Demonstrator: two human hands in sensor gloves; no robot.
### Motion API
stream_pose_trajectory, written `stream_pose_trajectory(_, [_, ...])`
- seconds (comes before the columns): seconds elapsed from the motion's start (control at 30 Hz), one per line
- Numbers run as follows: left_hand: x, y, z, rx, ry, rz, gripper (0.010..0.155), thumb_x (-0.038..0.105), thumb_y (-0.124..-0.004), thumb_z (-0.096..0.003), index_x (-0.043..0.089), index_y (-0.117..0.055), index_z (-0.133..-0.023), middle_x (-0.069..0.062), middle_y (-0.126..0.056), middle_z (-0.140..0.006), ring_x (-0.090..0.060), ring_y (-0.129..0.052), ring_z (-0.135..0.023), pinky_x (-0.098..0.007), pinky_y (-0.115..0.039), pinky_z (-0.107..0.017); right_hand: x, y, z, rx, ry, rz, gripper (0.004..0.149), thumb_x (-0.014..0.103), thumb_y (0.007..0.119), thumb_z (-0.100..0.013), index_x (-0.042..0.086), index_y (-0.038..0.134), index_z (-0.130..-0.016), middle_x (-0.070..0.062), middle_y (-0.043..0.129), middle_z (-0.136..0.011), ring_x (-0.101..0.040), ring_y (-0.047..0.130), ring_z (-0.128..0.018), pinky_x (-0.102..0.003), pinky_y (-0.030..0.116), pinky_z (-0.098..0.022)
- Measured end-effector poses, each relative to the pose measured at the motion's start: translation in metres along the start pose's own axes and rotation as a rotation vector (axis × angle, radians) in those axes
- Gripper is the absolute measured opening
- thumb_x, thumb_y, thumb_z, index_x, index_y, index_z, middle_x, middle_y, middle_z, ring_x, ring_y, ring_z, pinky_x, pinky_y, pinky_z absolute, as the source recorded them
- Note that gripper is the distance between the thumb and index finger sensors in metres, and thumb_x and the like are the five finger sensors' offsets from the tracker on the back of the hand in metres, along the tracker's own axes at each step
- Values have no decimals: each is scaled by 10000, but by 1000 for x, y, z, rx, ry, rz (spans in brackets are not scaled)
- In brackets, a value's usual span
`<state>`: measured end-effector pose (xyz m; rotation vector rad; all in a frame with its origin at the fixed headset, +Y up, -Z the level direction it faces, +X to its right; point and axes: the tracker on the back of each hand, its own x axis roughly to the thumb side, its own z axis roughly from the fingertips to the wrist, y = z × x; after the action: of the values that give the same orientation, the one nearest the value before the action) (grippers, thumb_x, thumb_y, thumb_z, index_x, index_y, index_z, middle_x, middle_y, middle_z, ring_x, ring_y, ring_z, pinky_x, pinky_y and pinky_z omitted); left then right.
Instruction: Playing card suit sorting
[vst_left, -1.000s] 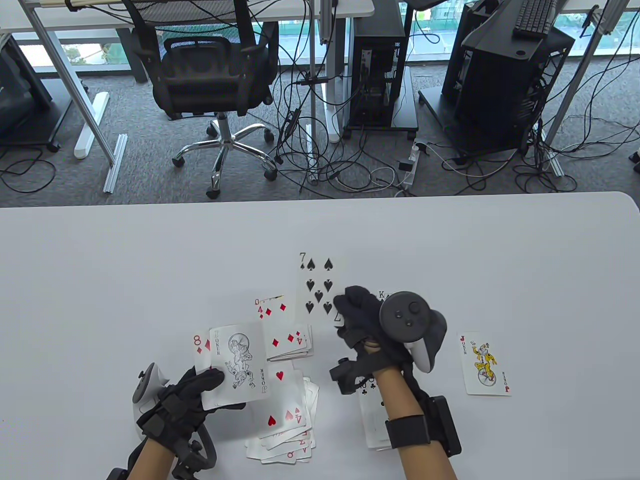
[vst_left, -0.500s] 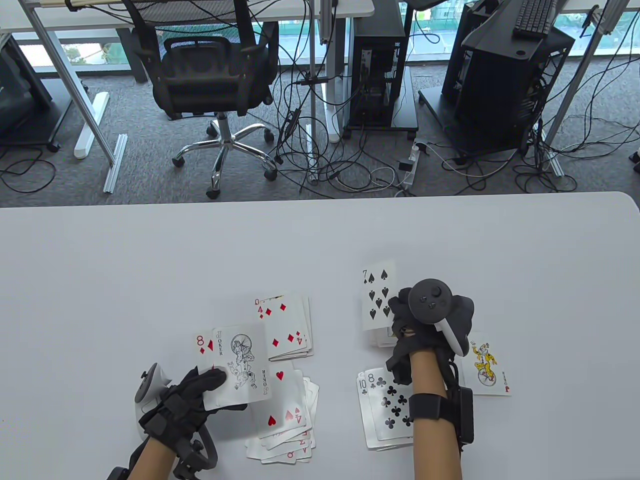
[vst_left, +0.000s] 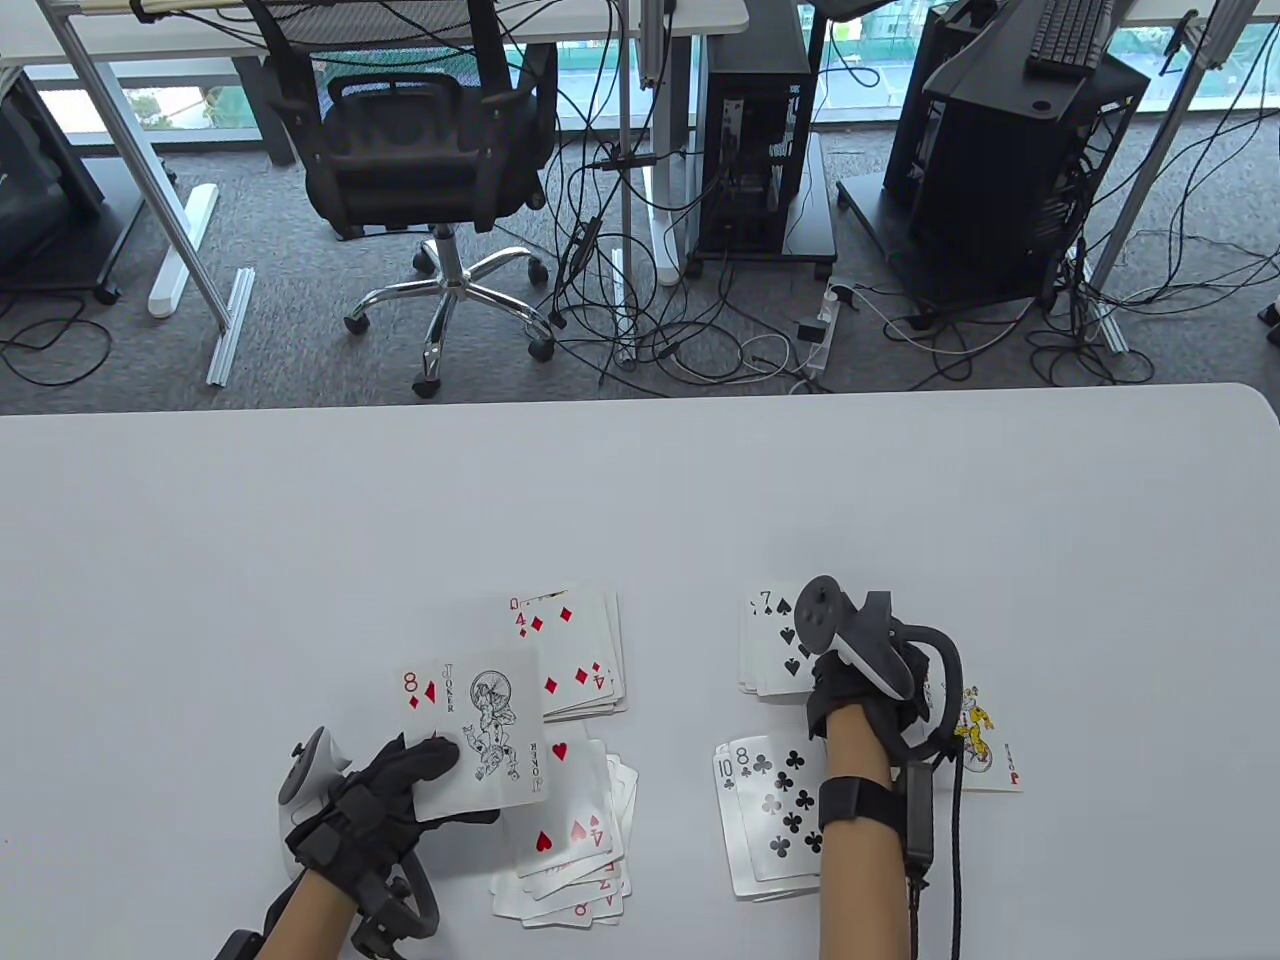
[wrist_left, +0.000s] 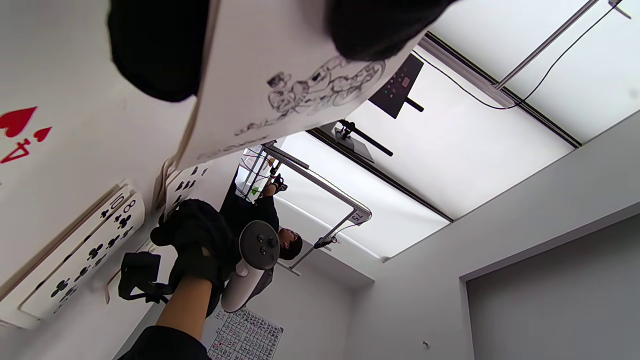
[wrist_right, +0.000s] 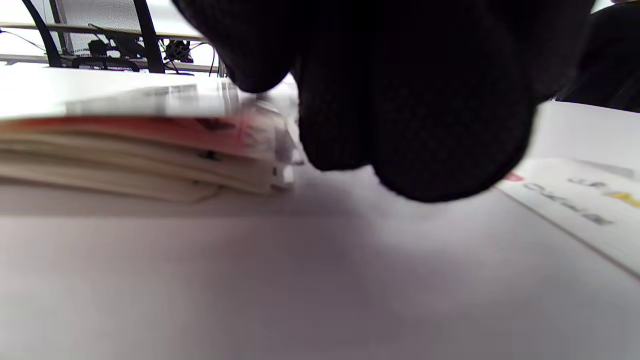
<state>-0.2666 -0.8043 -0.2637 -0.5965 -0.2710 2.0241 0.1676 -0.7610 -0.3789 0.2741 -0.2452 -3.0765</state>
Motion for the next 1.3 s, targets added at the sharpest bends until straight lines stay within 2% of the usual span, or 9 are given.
stream_pose_trajectory(0.13, [0, 0, 0, 3, -1, -2, 468, 321, -669, -622, 151, -576, -1048, -99, -755, -1020, -357, -873, -830, -460, -807, -547, 0, -4, 3, -29, 5, 18, 506, 225, 739, -501, -148, 709, -841, -211, 938, -545, -375, 966, -332, -587, 759, -432])
stream_pose_trajectory(0.33, [-3, 0, -1, -1, 7, 11, 468, 322, -666, -624, 152, -571, -1050, -99, -750, -1024, -358, -869, -835, -461, -804, -551, 18, -33, 22, -180, -101, -144, 539, 252, 751, -499, -169, 704, -832, -215, 936, -539, -380, 966, -315, -586, 761, -424])
stream_pose_trajectory(0.47, [-2, 0, 0, 23, 1, 4, 468, 323, -661, -628, 158, -559, -1053, -97, -737, -1031, -355, -859, -846, -459, -799, -562, 48, -49, 45, -224, -292, -347, 553, 281, 711, -525, -183, 700, -826, -208, 938, -529, -367, 971, -299, -575, 773, -410])
stream_pose_trajectory(0.6, [2, 1, 4, 59, -20, -14, 466, 324, -660, -627, 160, -561, -1052, -97, -739, -1030, -352, -860, -846, -458, -799, -562, 88, -48, 82, -258, -501, -594, 559, 296, 672, -544, -195, 710, -808, -202, 946, -503, -353, 975, -271, -564, 786, -387])
stream_pose_trajectory(0.73, [3, 1, 5, 58, -27, -12, 466, 323, -660, -627, 160, -559, -1052, -94, -734, -1033, -353, -857, -849, -459, -797, -565, 130, -39, 119, -167, -675, -771, 585, 320, 673, -545, -199, 699, -815, -200, 944, -506, -349, 975, -271, -560, 787, -386])
stream_pose_trajectory(0.87, [5, 1, 6, 55, -43, -17, 467, 326, -659, -627, 163, -558, -1053, -94, -733, -1033, -350, -857, -850, -458, -798, -565, 159, -27, 145, -34, -763, -775, 684, 372, 700, -532, -225, 618, -856, -215, 917, -553, -360, 966, -306, -573, 773, -401])
stream_pose_trajectory(1.03, [6, 0, 5, 31, -47, -14, 466, 326, -658, -628, 163, -557, -1053, -94, -733, -1034, -350, -859, -847, -457, -799, -564, 177, -11, 153, 136, -797, -793, 785, 409, 703, -522, -253, 476, -876, -246, 841, -652, -391, 937, -402, -603, 732, -446])
stream_pose_trajectory(1.2, [4, -2, 4, 11, -48, -5, 465, 328, -658, -628, 162, -563, -1051, -96, -741, -1029, -349, -865, -842, -455, -802, -559, 180, -1, 157, 84, -702, -972, 583, 335, 764, -480, -128, 603, -795, -61, 882, -500, -225, 970, -271, -510, 811, -391])
stream_pose_trajectory(1.3, [4, -2, 4, 4, -42, -12, 459, 327, -660, -628, 165, -571, -1048, -94, -747, -1025, -349, -868, -839, -457, -802, -558, 179, 4, 158, 71, -685, -1054, 452, 287, 751, -491, -83, 684, -742, -25, 908, -428, -183, 974, -208, -478, 836, -368])
